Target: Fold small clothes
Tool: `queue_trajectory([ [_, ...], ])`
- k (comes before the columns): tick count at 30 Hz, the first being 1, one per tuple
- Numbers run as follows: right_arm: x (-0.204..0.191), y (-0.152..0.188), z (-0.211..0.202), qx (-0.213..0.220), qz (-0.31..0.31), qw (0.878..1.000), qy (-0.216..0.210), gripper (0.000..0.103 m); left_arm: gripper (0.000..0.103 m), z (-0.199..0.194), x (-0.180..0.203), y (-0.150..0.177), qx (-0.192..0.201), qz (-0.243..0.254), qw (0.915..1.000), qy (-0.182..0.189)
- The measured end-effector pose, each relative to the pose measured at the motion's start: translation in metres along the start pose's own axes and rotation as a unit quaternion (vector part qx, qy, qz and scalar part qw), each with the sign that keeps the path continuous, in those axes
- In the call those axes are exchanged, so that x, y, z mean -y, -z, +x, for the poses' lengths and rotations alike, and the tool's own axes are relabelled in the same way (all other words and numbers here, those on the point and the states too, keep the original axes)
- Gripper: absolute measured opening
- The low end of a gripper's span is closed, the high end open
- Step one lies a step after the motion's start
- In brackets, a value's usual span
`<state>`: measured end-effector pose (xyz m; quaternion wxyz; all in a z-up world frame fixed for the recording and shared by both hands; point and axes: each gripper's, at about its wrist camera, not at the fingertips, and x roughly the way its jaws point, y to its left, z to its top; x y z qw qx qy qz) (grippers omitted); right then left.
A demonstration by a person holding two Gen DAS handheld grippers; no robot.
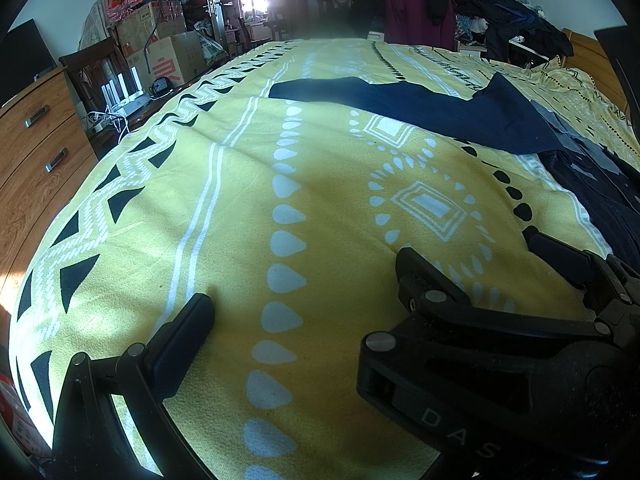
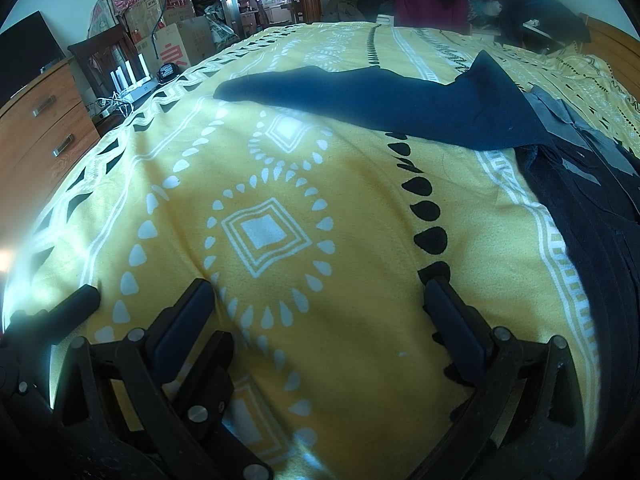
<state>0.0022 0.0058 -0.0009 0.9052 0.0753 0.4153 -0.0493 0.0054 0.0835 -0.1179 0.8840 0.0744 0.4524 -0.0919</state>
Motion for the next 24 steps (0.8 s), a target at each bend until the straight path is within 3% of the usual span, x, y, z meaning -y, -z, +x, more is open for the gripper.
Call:
queue_trajectory([
  [12,-0.003,-0.006,0.006,-0.009,0.008,1.0,0.015,0.103,0.103,0.007,0.001,-0.007,-0.012,0.007,0.9999,-0.006],
  [16,-0.005,-0.011,0.009,-0.023,-0.003,1.0,0.017,0.103,0.103,0.008,-0.001,-0.006,-0.003,-0.013,0.9999,0.008],
  [19,0.003,-0.014,0.007,-0.034,-0.003,0.999,-0.025,0.103,0.103,0.004,-0.007,-0.005,0.008,-0.029,0.9991,0.029],
  [24,0.022,-0.03,0.013,-0.079,-0.023,0.982,-0.168,0.103,0.103,-0.009,-0.012,-0.004,0.015,-0.051,0.9975,0.047],
])
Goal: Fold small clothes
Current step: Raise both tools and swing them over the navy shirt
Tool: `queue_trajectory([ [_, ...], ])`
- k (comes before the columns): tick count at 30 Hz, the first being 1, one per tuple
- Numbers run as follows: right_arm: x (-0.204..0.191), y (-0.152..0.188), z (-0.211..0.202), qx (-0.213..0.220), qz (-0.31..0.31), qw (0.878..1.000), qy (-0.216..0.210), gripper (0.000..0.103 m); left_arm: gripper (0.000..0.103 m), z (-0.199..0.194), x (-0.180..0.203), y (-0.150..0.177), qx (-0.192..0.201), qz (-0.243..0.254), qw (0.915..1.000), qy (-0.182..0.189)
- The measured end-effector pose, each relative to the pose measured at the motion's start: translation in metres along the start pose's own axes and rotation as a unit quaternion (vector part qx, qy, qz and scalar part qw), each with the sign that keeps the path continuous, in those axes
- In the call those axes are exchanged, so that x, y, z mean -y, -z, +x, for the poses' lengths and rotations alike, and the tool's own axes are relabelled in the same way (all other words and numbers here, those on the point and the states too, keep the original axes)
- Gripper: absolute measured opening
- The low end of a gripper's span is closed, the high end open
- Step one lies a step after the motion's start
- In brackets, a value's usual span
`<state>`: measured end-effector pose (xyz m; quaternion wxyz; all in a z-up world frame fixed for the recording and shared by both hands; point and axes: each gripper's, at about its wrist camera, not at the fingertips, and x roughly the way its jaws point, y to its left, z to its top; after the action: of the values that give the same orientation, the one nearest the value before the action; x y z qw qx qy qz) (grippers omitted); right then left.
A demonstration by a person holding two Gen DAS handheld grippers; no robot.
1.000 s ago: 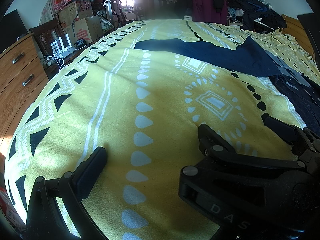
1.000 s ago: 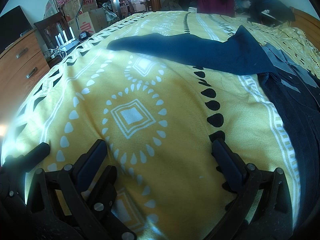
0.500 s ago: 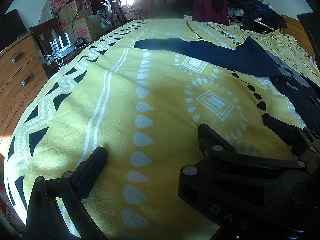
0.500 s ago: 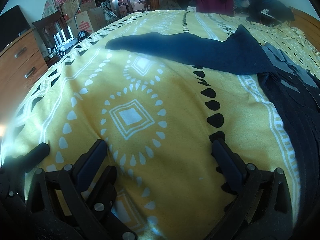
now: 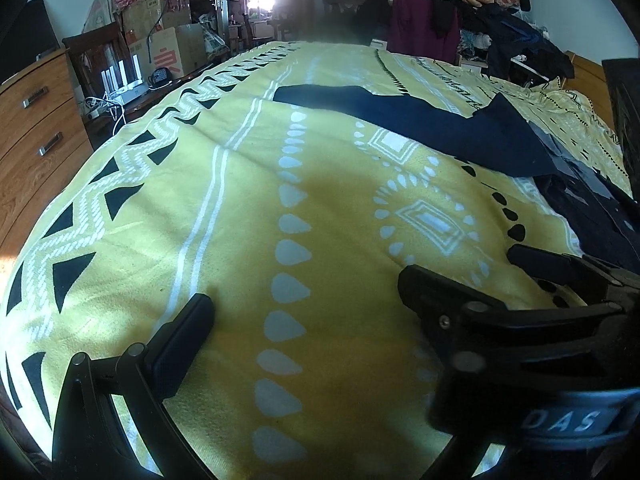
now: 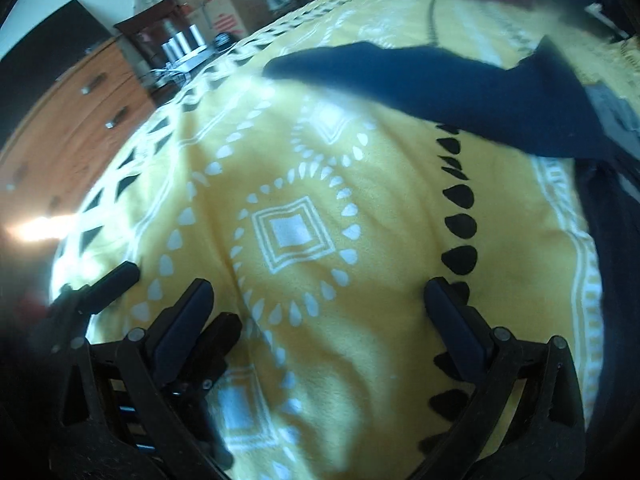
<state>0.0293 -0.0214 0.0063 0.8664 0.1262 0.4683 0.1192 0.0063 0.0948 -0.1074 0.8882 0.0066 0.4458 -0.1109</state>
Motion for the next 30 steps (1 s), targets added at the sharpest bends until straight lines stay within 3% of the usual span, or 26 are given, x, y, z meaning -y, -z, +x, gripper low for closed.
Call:
queue_trajectory([
  [3,0.01,-0.015,-0.007,-0.049,0.004,0.997,-0.065,0.103,0.103,-0.015,0.004,0.001,0.018,0.0,0.9998,-0.008],
  [5,0.011,-0.022,-0.027,-0.055,0.001,0.992,-0.11,0.103,0.103,-0.031,0.008,0.003,0.039,0.001,0.9992,-0.011],
  [9,0.002,-0.029,-0.1,-0.012,-0.079,0.987,-0.136,0.103,0.103,-0.082,0.012,0.002,0.099,-0.01,0.9947,-0.026],
  [12,-0.002,-0.029,-0.171,0.048,-0.147,0.977,-0.145,0.103,0.103,-0.134,0.019,-0.007,0.181,0.005,0.9812,-0.067],
  [15,0.002,-0.024,-0.243,0.141,-0.212,0.959,-0.122,0.103,0.103,-0.209,0.039,-0.027,0.29,0.039,0.9507,-0.103],
  [17,0.008,-0.014,-0.291,0.226,-0.246,0.938,-0.094,0.103,0.103,-0.27,0.055,-0.045,0.37,0.056,0.9222,-0.098],
  [20,0.024,0.004,-0.363,0.367,-0.288,0.884,-0.038,0.103,0.103,-0.376,0.086,-0.072,0.481,0.071,0.8711,-0.069],
  [23,0.048,0.021,-0.414,0.493,-0.312,0.811,0.052,0.103,0.103,-0.483,0.118,-0.099,0.579,0.062,0.8125,-0.017],
  [24,0.057,0.023,-0.42,0.516,-0.318,0.792,0.079,0.103,0.103,-0.509,0.127,-0.11,0.599,0.05,0.7994,-0.003],
  [25,0.064,0.02,-0.423,0.521,-0.32,0.784,0.107,0.103,0.103,-0.537,0.136,-0.121,0.612,0.04,0.7894,0.005],
  [26,0.073,0.015,-0.427,0.513,-0.318,0.785,0.138,0.103,0.103,-0.563,0.146,-0.134,0.621,0.03,0.7833,0.012],
  [29,0.115,0.0,-0.448,0.487,-0.286,0.807,0.174,0.103,0.103,-0.614,0.17,-0.178,0.619,0.024,0.7843,0.042],
  [30,0.13,-0.002,-0.458,0.486,-0.271,0.81,0.183,0.103,0.103,-0.637,0.181,-0.188,0.626,0.034,0.7776,0.044],
])
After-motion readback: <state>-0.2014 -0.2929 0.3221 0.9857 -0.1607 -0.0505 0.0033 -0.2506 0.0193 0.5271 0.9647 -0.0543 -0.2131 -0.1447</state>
